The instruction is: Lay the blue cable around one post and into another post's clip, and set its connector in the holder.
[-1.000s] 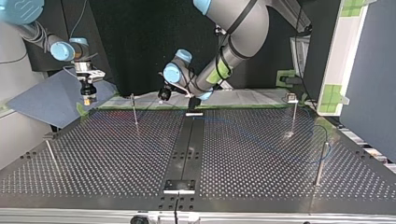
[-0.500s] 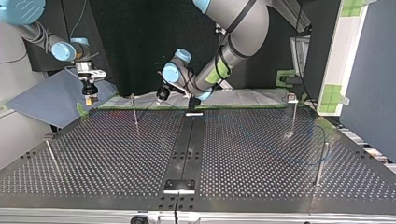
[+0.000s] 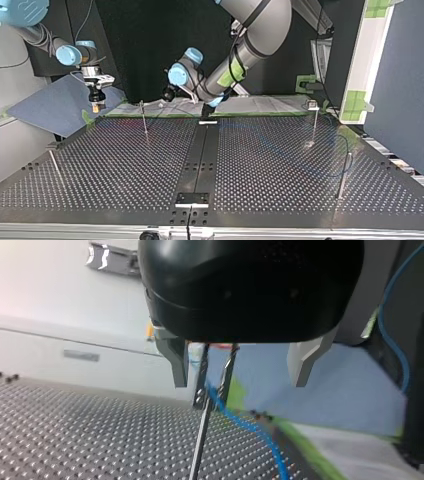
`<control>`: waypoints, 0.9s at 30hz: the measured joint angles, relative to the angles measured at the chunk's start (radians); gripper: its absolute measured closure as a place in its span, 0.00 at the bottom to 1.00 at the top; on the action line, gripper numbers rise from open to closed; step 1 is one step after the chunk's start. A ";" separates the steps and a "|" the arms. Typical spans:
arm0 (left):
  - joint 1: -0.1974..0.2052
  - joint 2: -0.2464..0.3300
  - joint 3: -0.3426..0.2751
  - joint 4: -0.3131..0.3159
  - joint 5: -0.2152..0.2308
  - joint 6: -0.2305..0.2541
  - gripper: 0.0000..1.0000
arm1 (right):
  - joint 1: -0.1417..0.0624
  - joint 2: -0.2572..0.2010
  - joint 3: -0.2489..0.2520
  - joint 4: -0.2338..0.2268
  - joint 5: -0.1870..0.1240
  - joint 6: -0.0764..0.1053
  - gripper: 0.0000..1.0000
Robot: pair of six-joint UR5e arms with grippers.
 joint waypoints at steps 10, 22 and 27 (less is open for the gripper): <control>-0.016 0.044 -0.101 0.040 0.000 0.024 0.02 | 0.009 0.000 0.000 0.002 0.000 0.003 1.00; -0.059 0.045 -0.103 0.021 -0.030 0.007 0.00 | 0.013 0.000 0.000 0.003 0.001 0.006 1.00; -0.070 0.045 -0.084 0.020 -0.045 -0.016 0.00 | 0.014 0.000 0.000 0.001 0.002 0.008 1.00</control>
